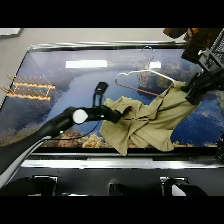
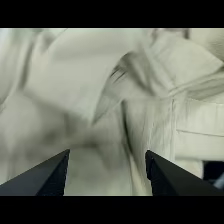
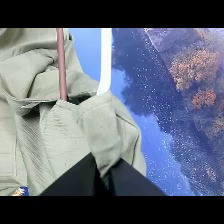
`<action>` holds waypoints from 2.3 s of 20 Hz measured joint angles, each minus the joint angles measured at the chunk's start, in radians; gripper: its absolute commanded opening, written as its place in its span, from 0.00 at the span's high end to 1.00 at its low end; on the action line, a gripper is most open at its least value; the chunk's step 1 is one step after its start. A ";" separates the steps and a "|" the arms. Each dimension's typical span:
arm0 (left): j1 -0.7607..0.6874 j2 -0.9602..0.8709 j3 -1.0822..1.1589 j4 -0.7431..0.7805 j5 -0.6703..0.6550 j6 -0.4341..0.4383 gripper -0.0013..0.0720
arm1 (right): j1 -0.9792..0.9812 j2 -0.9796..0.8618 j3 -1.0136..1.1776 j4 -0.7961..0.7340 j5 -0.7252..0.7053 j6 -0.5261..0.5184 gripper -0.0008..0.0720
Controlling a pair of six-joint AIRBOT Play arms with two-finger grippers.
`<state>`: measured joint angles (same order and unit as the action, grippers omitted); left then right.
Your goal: Fold the clothes and pants, and hang the long-sleeved shirts on hangers.
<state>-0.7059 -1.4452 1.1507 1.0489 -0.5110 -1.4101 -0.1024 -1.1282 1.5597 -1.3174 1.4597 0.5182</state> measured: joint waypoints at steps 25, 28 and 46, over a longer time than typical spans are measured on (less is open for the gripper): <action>0.085 -0.339 0.453 0.130 -0.079 -0.087 0.29 | 0.000 0.078 0.000 0.019 0.006 0.150 0.95; 0.092 -0.328 0.460 0.130 -0.182 -0.084 0.16 | 0.000 0.085 0.000 0.019 0.007 0.167 0.95; -0.017 -0.415 0.463 0.210 -0.182 -0.058 0.96 | 0.000 0.076 -0.002 -0.003 0.012 0.208 0.95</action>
<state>-0.7227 -1.8599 1.6135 1.2587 -0.6926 -1.4685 -0.1024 -1.0519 1.5581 -1.3205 1.4715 0.7261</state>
